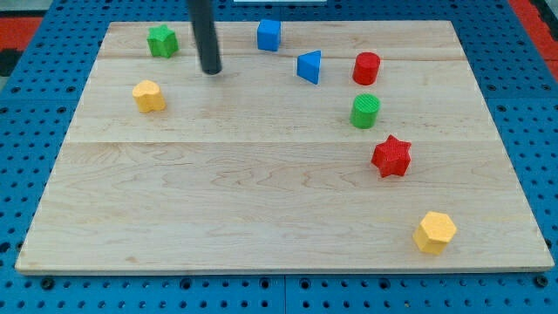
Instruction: Drag the blue triangle to the downside of yellow heart
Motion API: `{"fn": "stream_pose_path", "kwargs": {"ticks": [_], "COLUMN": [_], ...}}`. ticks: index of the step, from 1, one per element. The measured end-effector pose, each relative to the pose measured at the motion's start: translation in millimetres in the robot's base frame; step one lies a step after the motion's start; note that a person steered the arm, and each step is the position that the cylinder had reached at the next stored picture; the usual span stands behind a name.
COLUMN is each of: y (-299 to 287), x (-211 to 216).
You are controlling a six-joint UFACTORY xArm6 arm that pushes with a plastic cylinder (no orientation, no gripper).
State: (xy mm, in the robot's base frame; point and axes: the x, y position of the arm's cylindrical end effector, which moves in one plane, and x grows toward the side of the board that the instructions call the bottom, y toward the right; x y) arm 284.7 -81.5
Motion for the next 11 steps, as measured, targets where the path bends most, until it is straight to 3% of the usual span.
{"fn": "stream_pose_path", "kwargs": {"ticks": [1, 2, 4, 6, 7, 9, 11], "y": [63.8, 111.8, 115.5, 133.1, 164.1, 102.9, 85.1], "x": [-34.9, -22.7, 62.2, 7.8, 30.7, 83.2, 168.7]}}
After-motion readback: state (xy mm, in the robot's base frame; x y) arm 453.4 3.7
